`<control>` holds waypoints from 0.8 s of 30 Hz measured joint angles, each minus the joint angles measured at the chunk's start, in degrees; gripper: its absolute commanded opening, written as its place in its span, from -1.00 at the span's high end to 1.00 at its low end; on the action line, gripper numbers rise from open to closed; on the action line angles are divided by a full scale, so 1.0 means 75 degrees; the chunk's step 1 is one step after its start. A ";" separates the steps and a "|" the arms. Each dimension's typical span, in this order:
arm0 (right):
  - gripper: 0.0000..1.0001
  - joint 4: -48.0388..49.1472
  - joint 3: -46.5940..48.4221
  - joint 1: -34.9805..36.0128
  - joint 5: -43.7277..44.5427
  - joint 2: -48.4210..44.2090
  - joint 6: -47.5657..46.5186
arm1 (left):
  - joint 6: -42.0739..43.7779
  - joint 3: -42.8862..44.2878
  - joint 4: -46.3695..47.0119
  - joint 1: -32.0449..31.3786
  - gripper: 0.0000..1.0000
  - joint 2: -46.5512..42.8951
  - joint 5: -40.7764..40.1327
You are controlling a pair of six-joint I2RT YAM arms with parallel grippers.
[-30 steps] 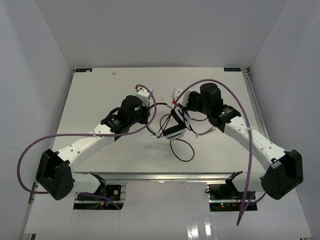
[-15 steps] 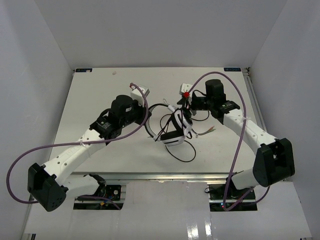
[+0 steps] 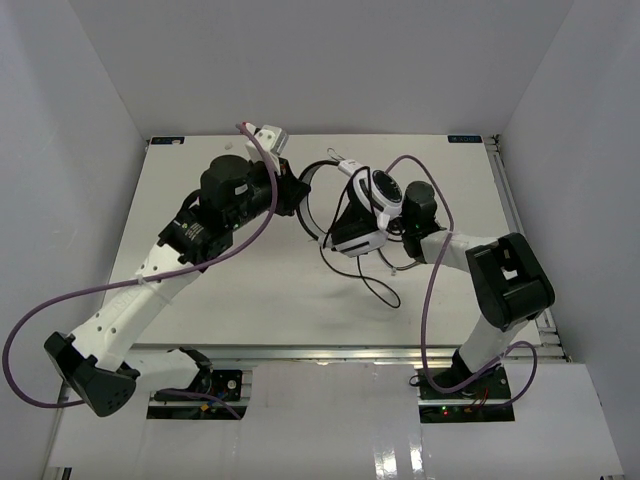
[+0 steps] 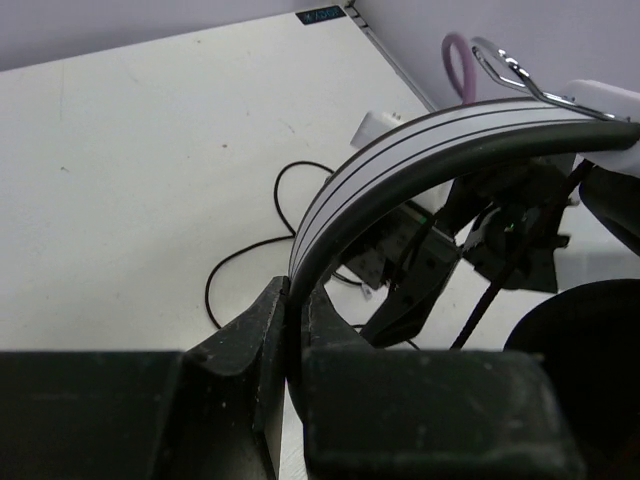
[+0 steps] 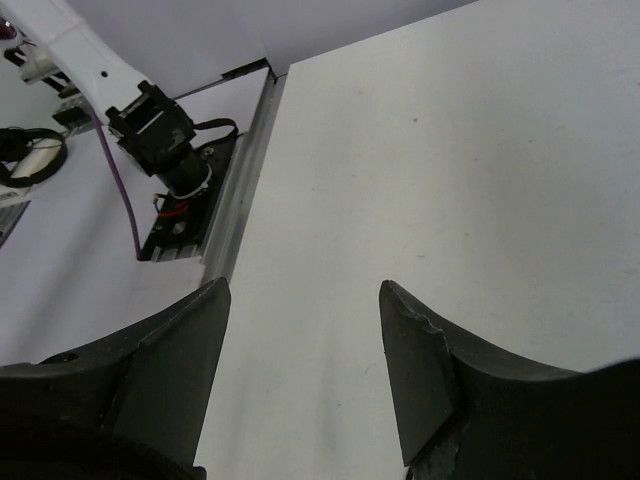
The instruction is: Wrap the headphones
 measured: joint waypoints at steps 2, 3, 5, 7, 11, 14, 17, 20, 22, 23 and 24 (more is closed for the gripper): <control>-0.33 0.0981 -0.0277 0.0048 -0.0124 0.0132 0.0872 | -0.0063 0.0219 -0.0036 0.0000 1.00 0.0083 -0.0197; -0.32 0.1293 -0.0395 0.0081 -0.0133 0.0134 0.1122 | -0.0078 0.0299 -0.0034 -0.0002 1.00 0.0129 -0.0317; -0.30 0.1461 -0.0551 0.0143 -0.0098 0.0061 0.1218 | -0.0119 0.0433 -0.0030 -0.0003 1.00 0.0237 -0.0538; -0.26 0.0945 -0.0582 0.0234 0.0064 -0.0146 0.0830 | -0.0201 0.0513 -0.0027 -0.0003 1.00 0.0329 -0.0809; -0.17 0.0204 -0.0665 0.0430 0.0293 -0.0475 0.0178 | -0.0455 0.0727 -0.0049 0.0000 1.00 0.0519 -0.1427; -0.10 0.0437 -0.1113 0.0574 0.0347 -0.0512 0.0225 | -0.0705 0.1105 -0.0135 0.0002 1.00 0.0715 -0.2050; -0.01 0.0398 -0.1633 0.0706 0.0372 -0.0551 0.0172 | -0.1008 0.1538 -0.0176 0.0053 1.00 0.0861 -0.2766; 0.11 0.0053 -0.1782 0.0791 0.0452 -0.0793 -0.0088 | -0.1502 0.1764 -0.0070 0.0272 1.00 0.0866 -0.3572; 0.24 -0.0099 -0.1783 0.0797 0.0560 -0.1051 -0.0286 | -0.1857 0.1836 0.0035 0.0470 1.00 0.0868 -0.3974; 0.32 -0.0179 -0.1783 0.0803 0.0606 -0.1188 -0.0389 | -0.2034 0.1859 0.0060 0.0591 1.00 0.0876 -0.4146; 0.43 -0.0273 -0.1783 0.0813 0.0657 -0.1332 -0.0501 | -0.2212 0.1885 0.0079 0.0726 1.00 0.0900 -0.4297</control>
